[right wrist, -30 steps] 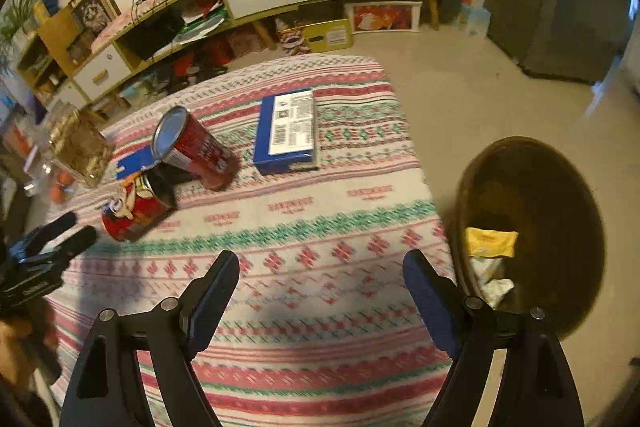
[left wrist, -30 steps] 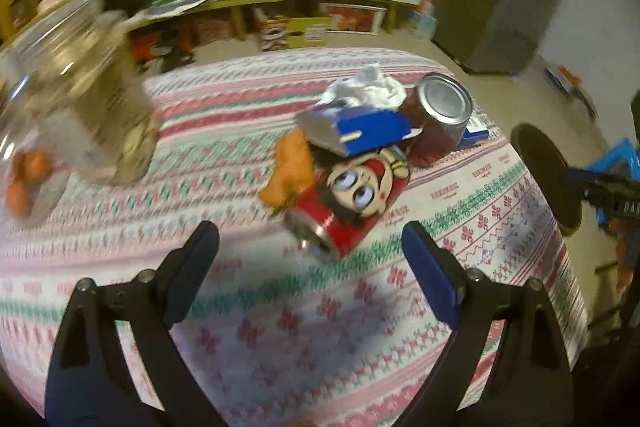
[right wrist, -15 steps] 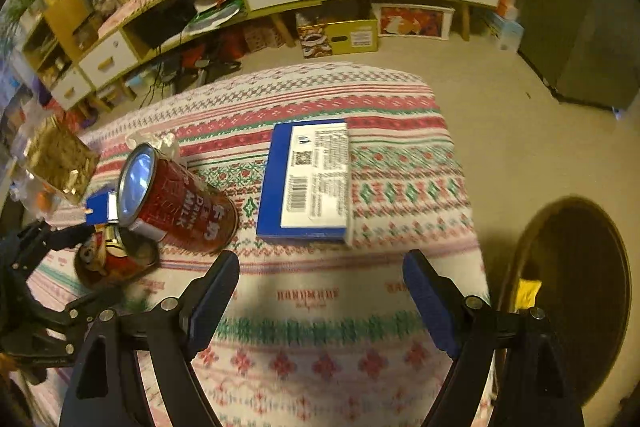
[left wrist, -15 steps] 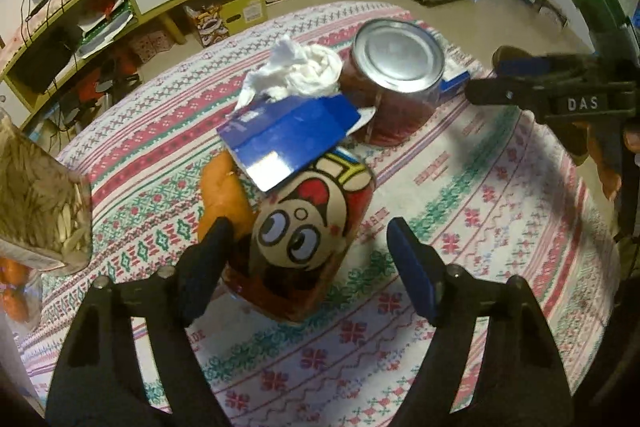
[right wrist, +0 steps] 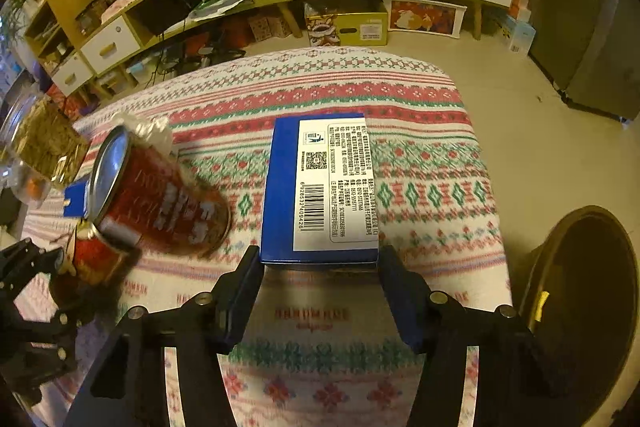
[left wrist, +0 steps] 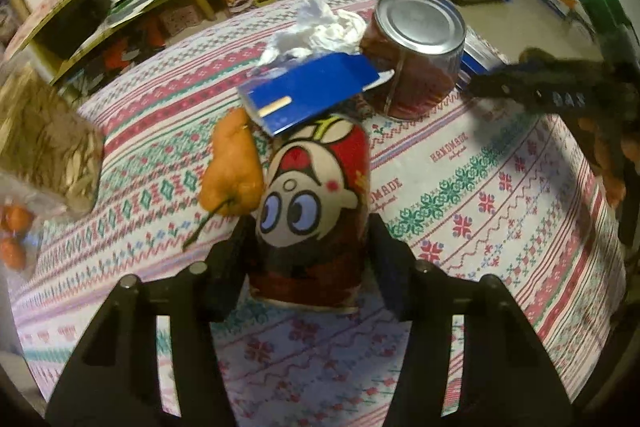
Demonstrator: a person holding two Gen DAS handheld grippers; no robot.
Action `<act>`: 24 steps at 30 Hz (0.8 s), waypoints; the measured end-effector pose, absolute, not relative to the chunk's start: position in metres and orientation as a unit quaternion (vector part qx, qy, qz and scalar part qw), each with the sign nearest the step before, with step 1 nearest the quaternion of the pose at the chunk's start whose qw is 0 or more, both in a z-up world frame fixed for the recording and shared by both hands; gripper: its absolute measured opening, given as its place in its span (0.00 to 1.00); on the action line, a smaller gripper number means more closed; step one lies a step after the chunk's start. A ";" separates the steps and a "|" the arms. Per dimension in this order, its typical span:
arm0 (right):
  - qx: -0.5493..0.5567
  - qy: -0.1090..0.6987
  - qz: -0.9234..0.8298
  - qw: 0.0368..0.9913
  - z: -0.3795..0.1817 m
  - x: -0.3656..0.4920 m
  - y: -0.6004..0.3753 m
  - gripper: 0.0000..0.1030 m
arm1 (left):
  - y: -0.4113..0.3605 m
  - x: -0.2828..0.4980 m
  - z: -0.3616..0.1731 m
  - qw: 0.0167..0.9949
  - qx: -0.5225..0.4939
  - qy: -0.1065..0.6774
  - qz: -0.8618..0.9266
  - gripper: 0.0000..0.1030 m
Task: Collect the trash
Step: 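Grasp the red cartoon-face can with the left tool while the right tool grasps the blue box, then carry the can and blue box over the bin and release both inside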
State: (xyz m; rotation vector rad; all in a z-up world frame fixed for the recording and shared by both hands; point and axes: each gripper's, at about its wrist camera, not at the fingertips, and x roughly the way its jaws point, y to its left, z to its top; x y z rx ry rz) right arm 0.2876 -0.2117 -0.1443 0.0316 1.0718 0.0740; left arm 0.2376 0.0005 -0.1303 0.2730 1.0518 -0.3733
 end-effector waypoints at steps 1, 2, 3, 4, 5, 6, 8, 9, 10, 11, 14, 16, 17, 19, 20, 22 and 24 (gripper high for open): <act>0.016 0.510 0.034 0.860 -0.141 0.283 -0.213 0.58 | 0.002 0.234 -0.128 0.842 0.121 0.497 -0.169 0.55; 0.018 0.508 0.034 0.860 -0.138 0.278 -0.215 0.58 | 0.003 0.230 -0.127 0.844 0.115 0.497 -0.165 0.54; 0.022 0.507 0.033 0.861 -0.133 0.272 -0.217 0.58 | 0.004 0.226 -0.124 0.847 0.110 0.496 -0.160 0.54; 0.025 0.505 0.032 0.862 -0.129 0.267 -0.220 0.58 | 0.003 0.221 -0.122 0.849 0.107 0.494 -0.154 0.53; 0.032 0.503 0.031 0.863 -0.123 0.258 -0.223 0.58 | 0.002 0.215 -0.118 0.852 0.107 0.490 -0.148 0.53; 0.035 0.501 0.031 0.864 -0.119 0.254 -0.225 0.58 | 0.002 0.210 -0.114 0.855 0.109 0.487 -0.145 0.53; 0.036 0.495 0.031 0.868 -0.107 0.239 -0.229 0.57 | 0.000 0.201 -0.108 0.859 0.110 0.480 -0.139 0.53; 0.038 0.492 0.030 0.869 -0.103 0.233 -0.231 0.57 | 0.000 0.195 -0.103 0.861 0.109 0.476 -0.138 0.53; 0.042 0.490 0.031 0.870 -0.098 0.226 -0.233 0.57 | 0.001 0.192 -0.101 0.863 0.105 0.474 -0.138 0.53; 0.044 0.489 0.030 0.871 -0.094 0.220 -0.235 0.57 | 0.001 0.188 -0.098 0.865 0.101 0.473 -0.136 0.53; 0.048 0.488 0.027 0.871 -0.085 0.202 -0.237 0.57 | 0.000 0.175 -0.089 0.869 0.091 0.469 -0.130 0.53; 0.040 0.487 0.027 0.872 -0.079 0.192 -0.235 0.57 | 0.001 0.165 -0.083 0.872 0.086 0.465 -0.126 0.53; 0.034 0.485 0.027 0.873 -0.076 0.186 -0.234 0.57 | 0.000 0.161 -0.080 0.874 0.081 0.463 -0.124 0.53; 0.024 0.484 0.032 0.874 -0.071 0.175 -0.232 0.57 | 0.000 0.154 -0.076 0.876 0.073 0.460 -0.121 0.53; 0.022 0.484 0.036 0.874 -0.069 0.169 -0.232 0.57 | 0.001 0.149 -0.073 0.879 0.066 0.457 -0.119 0.53; 0.016 0.480 0.041 0.876 -0.065 0.157 -0.231 0.57 | 0.003 0.139 -0.068 0.882 0.052 0.452 -0.121 0.53; 0.008 0.477 0.043 0.878 -0.061 0.146 -0.231 0.57 | 0.002 0.135 -0.064 0.885 0.046 0.446 -0.125 0.53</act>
